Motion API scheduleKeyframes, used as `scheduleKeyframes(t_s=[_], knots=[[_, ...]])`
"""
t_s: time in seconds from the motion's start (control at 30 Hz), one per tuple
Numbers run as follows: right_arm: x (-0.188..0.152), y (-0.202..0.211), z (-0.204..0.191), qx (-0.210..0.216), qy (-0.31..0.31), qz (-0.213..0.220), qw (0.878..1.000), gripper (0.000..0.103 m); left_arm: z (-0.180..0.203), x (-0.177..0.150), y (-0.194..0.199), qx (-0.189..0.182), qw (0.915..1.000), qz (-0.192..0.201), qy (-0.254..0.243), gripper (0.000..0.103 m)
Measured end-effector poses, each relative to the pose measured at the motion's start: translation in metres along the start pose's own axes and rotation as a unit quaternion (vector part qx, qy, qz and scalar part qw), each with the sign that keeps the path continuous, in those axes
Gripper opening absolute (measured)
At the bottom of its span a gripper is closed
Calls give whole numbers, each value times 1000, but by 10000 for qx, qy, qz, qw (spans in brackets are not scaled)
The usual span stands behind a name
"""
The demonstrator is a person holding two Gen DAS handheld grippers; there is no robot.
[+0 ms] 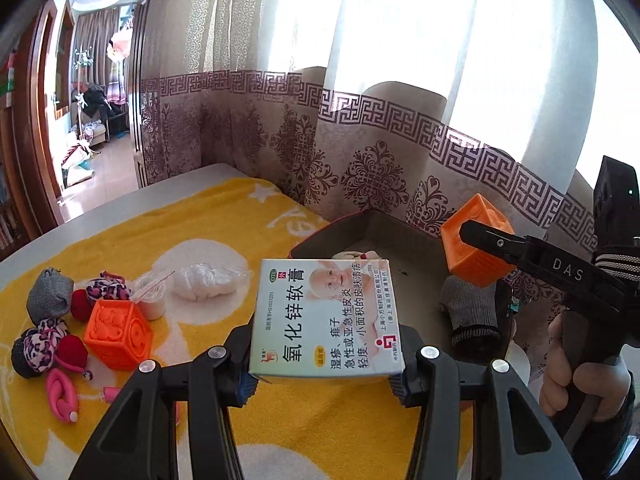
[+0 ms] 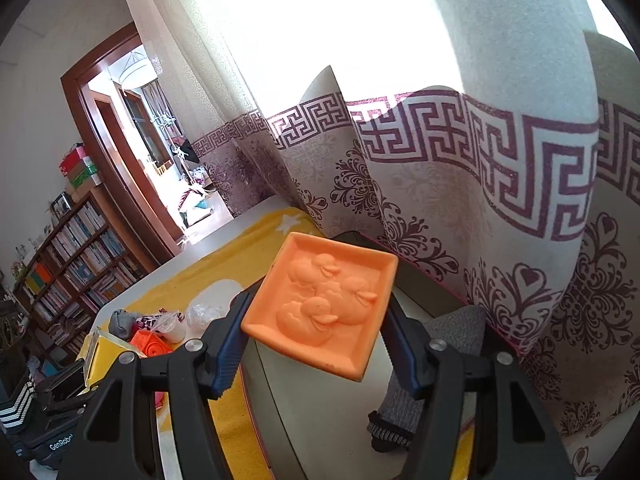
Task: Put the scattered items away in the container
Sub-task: 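Release the ointment box into the red box with the left tool while the right drops the orange block in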
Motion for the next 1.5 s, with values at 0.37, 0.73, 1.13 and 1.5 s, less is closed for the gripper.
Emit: scheduleKeyframes(t_s=[0.37,0.73,1.13,1.5], knots=[[11,10,18,-48,-281,236,9993,67,77,16,-51,-909,9949,-197,-398,55],[10,13,18,-77,-355,345,9987,78,58,-1,-47,-657,9978,-65,-26,96],[-12,-3,6,-189,-206,72,9996,78,10,-14,-24,225,9996,167,97,96],[-24,-4,-9,-159,77,98,9998,78,-18,-21,-14,631,9972,151,358,97]])
Point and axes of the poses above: each gripper's, at about its wrist camera, not at the fingertips, and y roughly against the way its jaws point, z to its right, x to its top, the point moved 4 cm from there along -y, roughly the way its jaws point, and after that the axes turned 6 degrees about -y, right-handed, at the moved point
